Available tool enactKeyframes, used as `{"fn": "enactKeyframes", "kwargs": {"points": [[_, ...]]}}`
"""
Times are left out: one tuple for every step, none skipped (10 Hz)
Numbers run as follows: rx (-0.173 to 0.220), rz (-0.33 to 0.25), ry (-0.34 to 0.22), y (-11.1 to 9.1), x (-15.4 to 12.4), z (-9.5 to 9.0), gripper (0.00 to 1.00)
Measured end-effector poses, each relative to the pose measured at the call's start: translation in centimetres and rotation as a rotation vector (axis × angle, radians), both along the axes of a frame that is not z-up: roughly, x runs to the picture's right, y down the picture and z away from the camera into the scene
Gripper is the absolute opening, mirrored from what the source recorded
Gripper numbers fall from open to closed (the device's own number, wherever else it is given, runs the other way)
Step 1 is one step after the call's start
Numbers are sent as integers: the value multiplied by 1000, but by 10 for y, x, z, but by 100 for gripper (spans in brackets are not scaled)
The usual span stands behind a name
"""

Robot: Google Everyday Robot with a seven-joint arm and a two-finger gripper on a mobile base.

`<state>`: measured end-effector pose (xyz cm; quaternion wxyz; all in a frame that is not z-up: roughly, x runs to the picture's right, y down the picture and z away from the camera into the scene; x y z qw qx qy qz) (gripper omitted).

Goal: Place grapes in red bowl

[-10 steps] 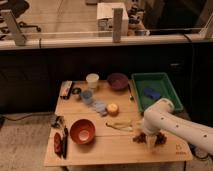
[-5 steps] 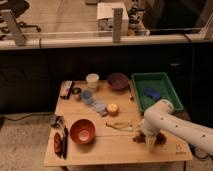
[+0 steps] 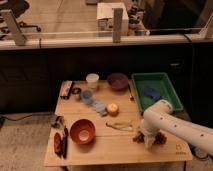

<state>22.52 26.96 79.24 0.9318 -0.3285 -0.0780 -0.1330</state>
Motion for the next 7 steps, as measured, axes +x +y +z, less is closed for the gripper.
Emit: {"fn": "enactKeyframes", "kwargs": {"points": [[-1, -1, -1, 1, 0, 0, 44], [-3, -3, -3, 3, 1, 0, 42], [3, 9, 4, 5, 1, 1, 35], [11, 20, 10, 7, 2, 2, 27], [20, 33, 17, 6, 3, 0, 17], [27, 31, 19, 3, 4, -3, 12], [38, 28, 13, -5, 1, -12, 8]]}}
